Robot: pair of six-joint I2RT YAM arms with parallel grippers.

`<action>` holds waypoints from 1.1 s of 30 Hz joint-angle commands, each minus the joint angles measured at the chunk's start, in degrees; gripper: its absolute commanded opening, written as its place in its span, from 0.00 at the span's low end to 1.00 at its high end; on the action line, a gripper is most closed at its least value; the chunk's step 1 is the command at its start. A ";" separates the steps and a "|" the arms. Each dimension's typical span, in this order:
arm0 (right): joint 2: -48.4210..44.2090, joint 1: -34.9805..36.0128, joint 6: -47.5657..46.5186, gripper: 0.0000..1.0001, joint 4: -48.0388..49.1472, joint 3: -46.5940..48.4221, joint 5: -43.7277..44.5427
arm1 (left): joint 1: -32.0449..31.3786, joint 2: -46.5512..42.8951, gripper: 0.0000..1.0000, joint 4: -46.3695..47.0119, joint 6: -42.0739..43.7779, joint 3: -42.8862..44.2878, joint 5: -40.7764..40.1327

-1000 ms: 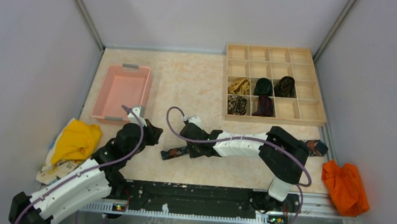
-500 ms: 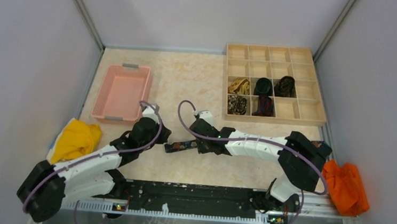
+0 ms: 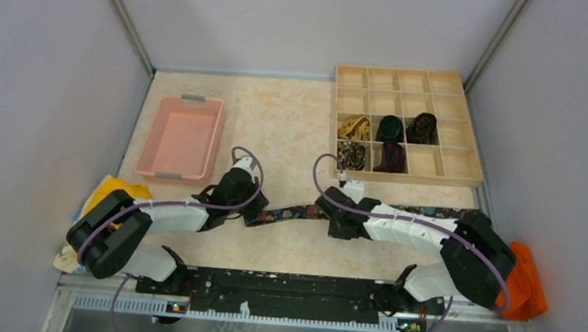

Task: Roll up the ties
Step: Flatten out the tie at the center of the board.

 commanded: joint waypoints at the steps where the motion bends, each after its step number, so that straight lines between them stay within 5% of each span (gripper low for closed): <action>1: -1.46 -7.27 3.68 0.00 -1.47 -4.49 0.72 | 0.17 2.50 0.00 6.06 -2.22 -1.74 6.04; 18: -7.69 -32.86 0.12 0.01 -10.17 -4.25 2.60 | -0.62 9.58 0.00 22.91 -7.11 -11.22 17.25; 33: 2.49 -48.34 -12.74 0.03 -6.08 3.40 7.85 | -5.65 16.27 0.00 31.77 -9.60 -10.57 21.66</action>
